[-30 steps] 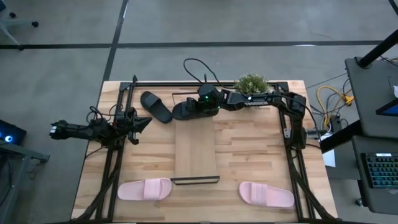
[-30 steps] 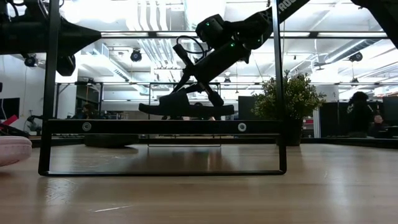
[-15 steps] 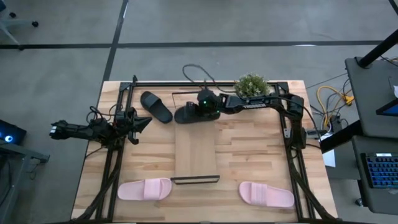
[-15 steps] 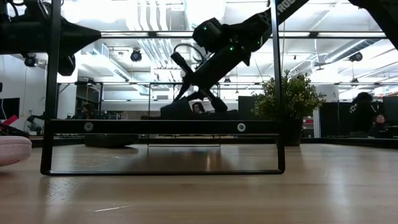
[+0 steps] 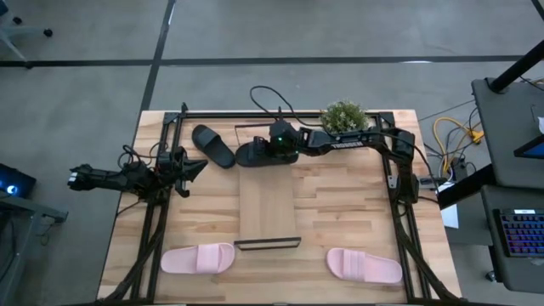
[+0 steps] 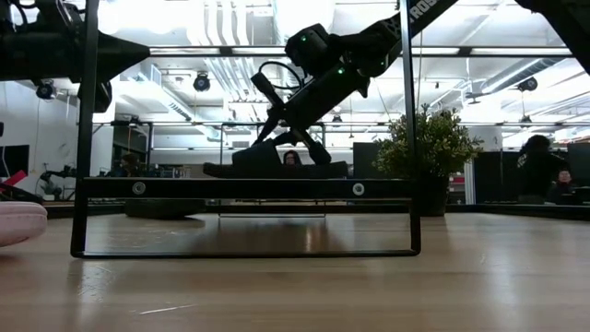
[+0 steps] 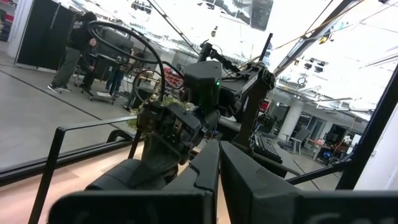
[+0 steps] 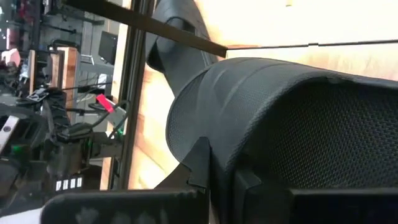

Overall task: Pick and place slides into the shelf
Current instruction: Put the right black slide on the shelf

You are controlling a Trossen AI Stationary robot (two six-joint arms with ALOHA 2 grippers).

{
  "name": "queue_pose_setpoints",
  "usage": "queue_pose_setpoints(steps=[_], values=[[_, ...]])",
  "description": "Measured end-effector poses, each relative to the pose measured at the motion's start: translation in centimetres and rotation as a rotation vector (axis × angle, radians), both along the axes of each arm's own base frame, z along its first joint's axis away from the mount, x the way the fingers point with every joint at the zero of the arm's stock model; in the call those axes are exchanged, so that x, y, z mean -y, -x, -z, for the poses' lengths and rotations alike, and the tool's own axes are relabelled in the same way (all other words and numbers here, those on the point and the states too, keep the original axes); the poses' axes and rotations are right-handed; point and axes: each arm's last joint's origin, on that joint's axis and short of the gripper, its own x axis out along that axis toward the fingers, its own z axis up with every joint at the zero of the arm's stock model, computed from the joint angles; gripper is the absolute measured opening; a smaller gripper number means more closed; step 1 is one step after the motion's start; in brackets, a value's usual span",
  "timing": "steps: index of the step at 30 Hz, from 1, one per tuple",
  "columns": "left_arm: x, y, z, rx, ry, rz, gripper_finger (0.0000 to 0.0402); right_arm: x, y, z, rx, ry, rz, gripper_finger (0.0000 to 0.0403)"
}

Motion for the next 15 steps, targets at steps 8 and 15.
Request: queue_pose_setpoints(steps=[8, 15], values=[[0.0, 0.0, 0.0, -0.001, -0.001, 0.0, 0.0, -0.07, -0.06, -0.06, 0.01, -0.009, 0.006, 0.0011], [0.0, 0.01, -0.01, 0.001, 0.0, 0.0, 0.0, -0.03, 0.01, 0.02, -0.005, 0.007, 0.018, 0.0011]])
